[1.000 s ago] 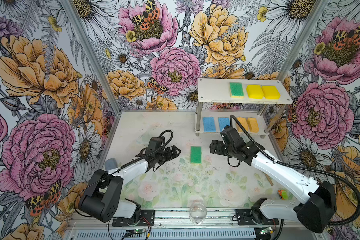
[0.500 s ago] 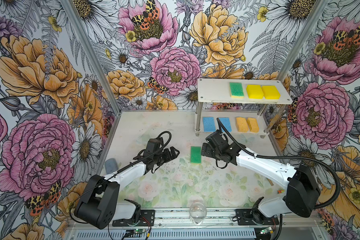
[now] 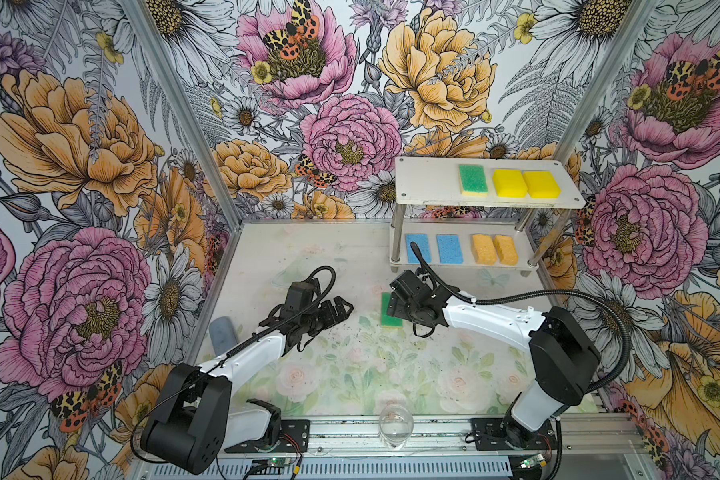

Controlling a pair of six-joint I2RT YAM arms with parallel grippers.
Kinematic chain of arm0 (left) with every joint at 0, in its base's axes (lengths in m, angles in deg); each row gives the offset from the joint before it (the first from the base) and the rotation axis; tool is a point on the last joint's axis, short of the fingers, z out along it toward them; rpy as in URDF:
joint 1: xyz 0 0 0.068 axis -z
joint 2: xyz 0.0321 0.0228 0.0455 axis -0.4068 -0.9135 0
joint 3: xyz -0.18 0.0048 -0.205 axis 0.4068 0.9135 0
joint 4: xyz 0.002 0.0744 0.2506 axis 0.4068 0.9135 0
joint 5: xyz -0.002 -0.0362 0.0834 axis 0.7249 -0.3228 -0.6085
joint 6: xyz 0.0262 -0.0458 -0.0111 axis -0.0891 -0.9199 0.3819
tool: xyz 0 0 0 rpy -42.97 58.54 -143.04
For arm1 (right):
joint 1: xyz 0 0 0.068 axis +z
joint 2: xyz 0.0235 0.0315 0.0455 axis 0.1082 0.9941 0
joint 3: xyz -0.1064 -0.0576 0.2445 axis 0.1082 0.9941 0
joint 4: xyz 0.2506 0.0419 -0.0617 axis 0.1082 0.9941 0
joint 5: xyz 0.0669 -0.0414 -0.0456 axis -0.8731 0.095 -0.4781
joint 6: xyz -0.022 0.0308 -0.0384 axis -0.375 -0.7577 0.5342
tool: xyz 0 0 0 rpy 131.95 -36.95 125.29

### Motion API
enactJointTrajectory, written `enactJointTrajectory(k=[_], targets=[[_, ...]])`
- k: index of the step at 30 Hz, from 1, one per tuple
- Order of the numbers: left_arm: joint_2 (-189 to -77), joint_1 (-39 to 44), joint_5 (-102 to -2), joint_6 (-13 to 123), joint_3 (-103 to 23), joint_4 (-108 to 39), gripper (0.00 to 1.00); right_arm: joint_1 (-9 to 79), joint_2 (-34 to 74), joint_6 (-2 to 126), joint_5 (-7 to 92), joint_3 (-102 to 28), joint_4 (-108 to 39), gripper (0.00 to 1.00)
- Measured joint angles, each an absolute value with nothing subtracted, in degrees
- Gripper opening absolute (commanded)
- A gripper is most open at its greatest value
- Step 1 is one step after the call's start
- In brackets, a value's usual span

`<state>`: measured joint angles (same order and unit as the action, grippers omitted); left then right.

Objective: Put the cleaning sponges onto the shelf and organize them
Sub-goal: 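Lower the open right gripper around the yellow-green sponge and close it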

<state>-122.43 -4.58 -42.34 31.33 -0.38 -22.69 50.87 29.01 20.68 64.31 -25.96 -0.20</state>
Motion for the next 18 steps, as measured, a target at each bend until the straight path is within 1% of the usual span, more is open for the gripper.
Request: enactJointTrajectory(k=[11, 18], targets=[[-121.62, -5.83, -42.3, 31.35, 0.3, -22.56, 0.99, 51.05, 34.5, 23.3, 63.15, -29.78, -0.48, 0.94], [-121.75, -6.05, -42.25, 31.38, 0.3, -22.64, 0.99, 52.82, 37.66, 25.55, 62.8, -31.53, -0.63, 0.95]])
